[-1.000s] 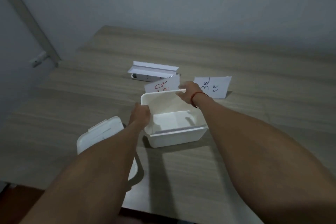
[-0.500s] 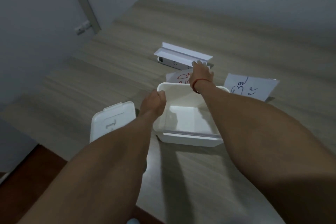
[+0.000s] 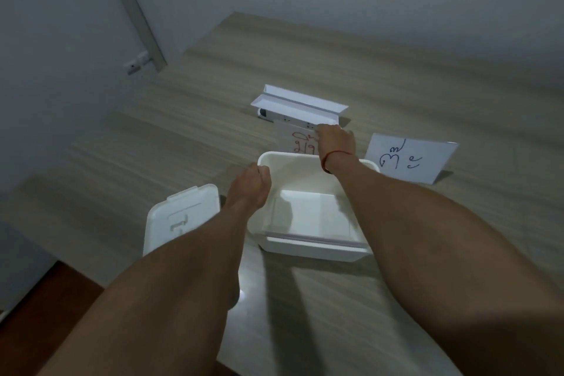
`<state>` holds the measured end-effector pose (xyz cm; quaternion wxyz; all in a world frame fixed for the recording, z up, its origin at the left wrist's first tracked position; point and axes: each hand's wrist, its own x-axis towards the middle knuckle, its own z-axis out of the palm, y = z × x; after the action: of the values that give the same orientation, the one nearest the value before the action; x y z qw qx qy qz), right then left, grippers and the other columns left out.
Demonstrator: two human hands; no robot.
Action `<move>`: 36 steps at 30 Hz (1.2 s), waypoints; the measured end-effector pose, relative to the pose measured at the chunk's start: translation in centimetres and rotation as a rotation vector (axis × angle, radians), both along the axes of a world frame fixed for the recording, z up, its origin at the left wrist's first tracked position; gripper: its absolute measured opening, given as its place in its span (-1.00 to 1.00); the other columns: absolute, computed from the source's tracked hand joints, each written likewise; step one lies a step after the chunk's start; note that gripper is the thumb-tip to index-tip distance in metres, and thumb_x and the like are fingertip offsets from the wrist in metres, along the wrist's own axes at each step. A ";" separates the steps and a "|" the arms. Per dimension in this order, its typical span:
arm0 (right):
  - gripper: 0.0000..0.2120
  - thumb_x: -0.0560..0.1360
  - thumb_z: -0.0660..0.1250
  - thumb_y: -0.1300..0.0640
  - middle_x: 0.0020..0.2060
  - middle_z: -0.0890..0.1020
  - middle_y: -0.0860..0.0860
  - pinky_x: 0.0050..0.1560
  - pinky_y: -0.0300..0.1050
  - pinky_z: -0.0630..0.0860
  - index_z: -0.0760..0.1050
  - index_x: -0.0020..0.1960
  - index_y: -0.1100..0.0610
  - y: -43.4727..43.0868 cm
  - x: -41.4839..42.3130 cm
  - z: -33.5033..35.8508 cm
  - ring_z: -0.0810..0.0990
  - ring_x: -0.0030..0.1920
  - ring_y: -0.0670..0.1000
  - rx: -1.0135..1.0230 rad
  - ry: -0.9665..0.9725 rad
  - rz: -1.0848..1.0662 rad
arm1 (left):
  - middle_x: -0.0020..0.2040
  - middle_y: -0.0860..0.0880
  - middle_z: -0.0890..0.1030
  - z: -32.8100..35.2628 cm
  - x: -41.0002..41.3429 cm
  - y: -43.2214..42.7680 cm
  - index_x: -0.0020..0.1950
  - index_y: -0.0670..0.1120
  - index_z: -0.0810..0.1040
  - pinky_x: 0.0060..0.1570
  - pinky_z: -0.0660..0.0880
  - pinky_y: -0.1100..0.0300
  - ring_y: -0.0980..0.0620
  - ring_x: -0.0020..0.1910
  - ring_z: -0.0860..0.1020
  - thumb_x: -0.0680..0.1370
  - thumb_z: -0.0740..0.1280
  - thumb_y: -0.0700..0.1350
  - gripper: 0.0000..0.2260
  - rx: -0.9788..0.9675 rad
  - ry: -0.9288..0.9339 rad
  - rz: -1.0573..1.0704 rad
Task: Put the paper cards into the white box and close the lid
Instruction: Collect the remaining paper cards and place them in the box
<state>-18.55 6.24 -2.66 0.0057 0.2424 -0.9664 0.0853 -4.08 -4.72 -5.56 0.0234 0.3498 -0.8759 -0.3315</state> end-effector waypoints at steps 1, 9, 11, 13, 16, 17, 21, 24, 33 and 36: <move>-0.79 0.56 0.18 0.28 0.09 0.64 0.15 0.22 0.00 0.40 0.53 0.12 0.17 0.5 0.1 0.4 0.59 0.13 0.17 -0.037 0.012 0.011 | 0.10 -0.26 0.59 0.1 0.0 0.1 0.15 -0.24 0.52 0.13 0.50 -0.03 -0.25 0.09 0.56 0.62 -0.06 -0.02 -0.55 -0.007 0.000 -0.013; -0.76 0.62 0.11 0.07 0.14 0.60 0.07 0.22 0.02 0.27 0.45 0.23 0.05 4.8 1.6 7.3 0.49 0.21 0.13 -0.354 0.063 -0.176 | 0.29 -0.28 0.50 1.2 0.4 0.2 0.35 -0.24 0.42 0.26 0.45 -0.08 -0.29 0.24 0.50 0.65 -0.01 -0.11 -0.61 0.085 -0.063 -0.076; -0.76 0.62 0.10 0.08 0.13 0.60 0.07 0.22 0.01 0.26 0.44 0.22 0.05 6.0 2.5 9.0 0.49 0.21 0.13 -0.386 0.093 -0.210 | 0.29 -0.26 0.51 1.6 1.0 0.5 0.38 -0.21 0.39 0.24 0.44 -0.03 -0.27 0.25 0.50 0.65 0.00 -0.11 -0.63 0.084 -0.041 -0.068; -0.74 0.62 0.06 0.06 0.11 0.61 0.06 0.22 0.00 0.26 0.46 0.19 0.06 7.2 3.3 10.0 0.50 0.20 0.13 -0.428 0.112 -0.257 | 0.26 -0.24 0.53 1.5 2.0 0.9 0.39 -0.16 0.36 0.19 0.43 -0.02 -0.26 0.22 0.51 0.64 0.02 -0.10 -0.64 0.095 0.001 -0.054; -0.72 0.62 0.06 0.03 0.16 0.61 0.07 0.25 0.01 0.24 0.47 0.18 0.06 8.6 4.6 10.4 0.50 0.23 0.12 -0.440 -0.009 -0.270 | 0.28 -0.26 0.52 1.4 2.9 1.4 0.42 -0.15 0.33 0.21 0.43 -0.05 -0.27 0.23 0.50 0.64 0.03 -0.16 -0.64 0.127 0.038 -0.075; -0.72 0.62 0.07 0.02 0.18 0.61 0.07 0.27 0.01 0.22 0.48 0.18 0.06 9.0 5.0 10.2 0.50 0.25 0.12 -0.419 -0.070 -0.260 | 0.29 -0.27 0.51 1.4 2.8 1.3 0.43 -0.15 0.31 0.22 0.42 -0.05 -0.28 0.25 0.49 0.64 0.04 -0.18 -0.64 0.126 0.038 -0.077; -0.75 0.62 0.08 0.02 0.20 0.60 0.05 0.34 0.04 0.18 0.48 0.14 0.04 10.2 8.0 8.1 0.49 0.27 0.12 -0.351 -0.243 -0.238 | 0.34 -0.27 0.49 1.5 3.0 1.3 0.47 -0.13 0.29 0.21 0.40 -0.01 -0.29 0.28 0.47 0.63 0.04 -0.22 -0.61 0.147 0.030 -0.076; -0.76 0.61 0.06 0.06 0.17 0.60 0.04 0.32 0.05 0.20 0.49 0.11 0.02 10.0 9.7 6.0 0.50 0.23 0.12 -0.249 -0.362 -0.227 | 0.36 -0.26 0.47 1.3 3.2 1.2 0.47 -0.12 0.30 0.24 0.38 0.01 -0.27 0.31 0.45 0.65 0.01 -0.20 -0.62 0.176 0.073 -0.067; -0.44 0.29 0.23 -0.41 0.16 0.57 -0.09 0.33 0.04 0.43 0.62 0.08 -0.06 9.3 11.9 3.2 0.54 0.19 0.06 0.237 -0.767 -0.100 | 0.31 -0.24 0.49 1.1 2.8 1.7 0.44 -0.12 0.30 0.24 0.38 -0.02 -0.25 0.28 0.47 0.66 -0.04 -0.12 -0.63 0.178 0.047 0.016; -0.53 0.52 0.19 -0.21 0.07 0.66 0.02 0.29 -0.04 0.46 0.64 0.07 0.14 9.5 10.9 3.1 0.58 0.06 0.06 0.005 -0.800 -0.168 | 0.25 -0.29 0.51 0.9 2.2 1.5 0.37 -0.19 0.32 0.19 0.41 -0.05 -0.28 0.22 0.49 0.67 -0.06 -0.06 -0.63 0.144 0.043 0.025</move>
<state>-7.65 15.77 0.47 -0.3644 0.1102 -0.9090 0.1698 -1.87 -3.17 -4.68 0.0211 0.3545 -0.8446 -0.4006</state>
